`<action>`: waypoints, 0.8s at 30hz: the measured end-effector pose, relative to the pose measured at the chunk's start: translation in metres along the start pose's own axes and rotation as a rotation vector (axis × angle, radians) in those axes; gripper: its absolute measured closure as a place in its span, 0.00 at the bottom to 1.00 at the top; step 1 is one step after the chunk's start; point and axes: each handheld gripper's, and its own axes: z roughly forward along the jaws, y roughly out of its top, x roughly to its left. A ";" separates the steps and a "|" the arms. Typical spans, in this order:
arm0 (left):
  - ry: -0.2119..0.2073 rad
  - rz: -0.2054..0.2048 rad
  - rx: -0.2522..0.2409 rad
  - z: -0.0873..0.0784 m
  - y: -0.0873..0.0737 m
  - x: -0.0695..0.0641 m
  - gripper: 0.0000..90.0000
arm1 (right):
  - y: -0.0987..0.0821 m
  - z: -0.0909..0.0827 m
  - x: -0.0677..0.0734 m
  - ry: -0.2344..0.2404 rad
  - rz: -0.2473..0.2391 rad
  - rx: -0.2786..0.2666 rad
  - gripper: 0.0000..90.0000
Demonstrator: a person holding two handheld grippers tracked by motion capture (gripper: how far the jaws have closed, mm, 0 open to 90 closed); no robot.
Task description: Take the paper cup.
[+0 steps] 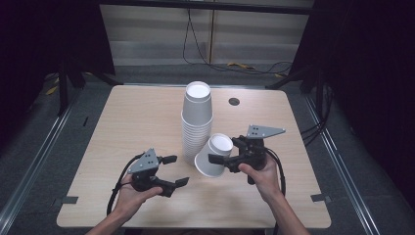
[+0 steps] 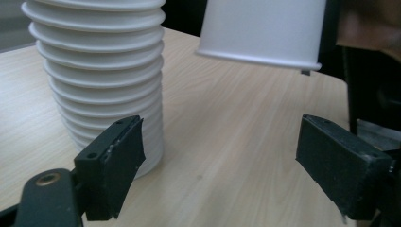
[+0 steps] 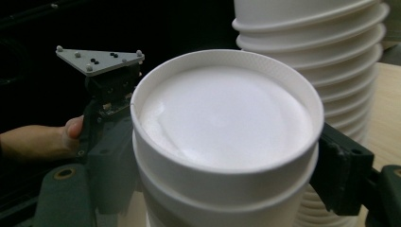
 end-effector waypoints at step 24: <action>-0.117 -0.041 -0.048 0.007 -0.012 -0.006 0.17 | -0.037 0.036 0.002 0.107 0.033 0.065 0.24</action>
